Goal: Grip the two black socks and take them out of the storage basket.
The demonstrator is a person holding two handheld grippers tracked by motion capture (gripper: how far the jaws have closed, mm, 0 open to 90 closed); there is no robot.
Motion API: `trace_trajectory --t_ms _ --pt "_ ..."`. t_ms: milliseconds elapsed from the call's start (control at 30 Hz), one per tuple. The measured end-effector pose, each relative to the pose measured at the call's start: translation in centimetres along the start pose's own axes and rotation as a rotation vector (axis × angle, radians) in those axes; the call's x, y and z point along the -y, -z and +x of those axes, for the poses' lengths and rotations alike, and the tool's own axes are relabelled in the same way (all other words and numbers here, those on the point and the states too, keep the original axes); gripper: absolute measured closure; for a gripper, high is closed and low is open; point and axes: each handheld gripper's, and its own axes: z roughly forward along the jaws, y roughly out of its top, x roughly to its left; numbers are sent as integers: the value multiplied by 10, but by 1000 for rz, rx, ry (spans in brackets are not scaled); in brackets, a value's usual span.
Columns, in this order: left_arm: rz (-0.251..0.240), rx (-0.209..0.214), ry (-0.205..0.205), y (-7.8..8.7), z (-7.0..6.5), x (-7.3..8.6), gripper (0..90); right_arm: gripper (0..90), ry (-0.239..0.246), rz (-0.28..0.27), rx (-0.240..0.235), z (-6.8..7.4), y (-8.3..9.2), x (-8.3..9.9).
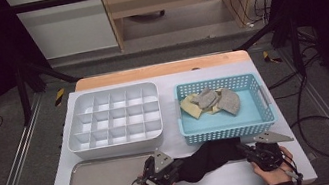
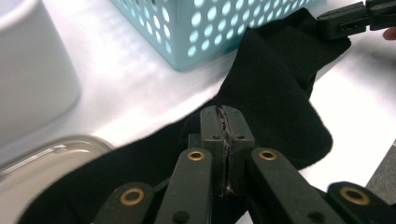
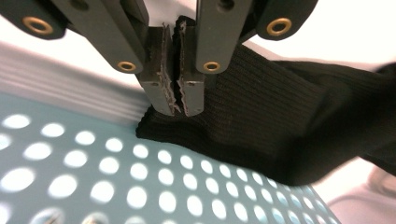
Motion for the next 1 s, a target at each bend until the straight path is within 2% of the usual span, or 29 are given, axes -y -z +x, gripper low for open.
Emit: trace_trajectory --t_ms 100,200,300,433,600,700,867,933,967,1000 --pt "-28 -6 -20 10 1 -4 884 850 -4 -39 -10 2 13 -6" --pt "-58 -21 -36 21 4 -7 885 850 18 -68 -9 6 26 -14" --pt "-75 -32 -30 34 14 -9 884 849 31 -85 -38 14 40 -23" --pt "-84 -50 -25 48 29 -8 885 849 40 -86 -63 20 45 -28" --pt "-106 -54 -5 63 45 -3 884 849 55 -72 -119 31 41 -33" --pt "-111 -48 3 71 50 -2 885 849 47 -72 -160 36 40 -36" --pt "-82 -52 -5 80 54 4 884 849 30 -59 -199 42 36 -38" --pt "-68 -55 1 82 57 7 884 849 25 -32 -205 44 30 -38" --pt "-59 -55 4 81 60 9 884 849 17 -2 -208 46 22 -36" --pt "-50 -61 7 80 61 11 884 849 17 -2 -208 46 22 -36"
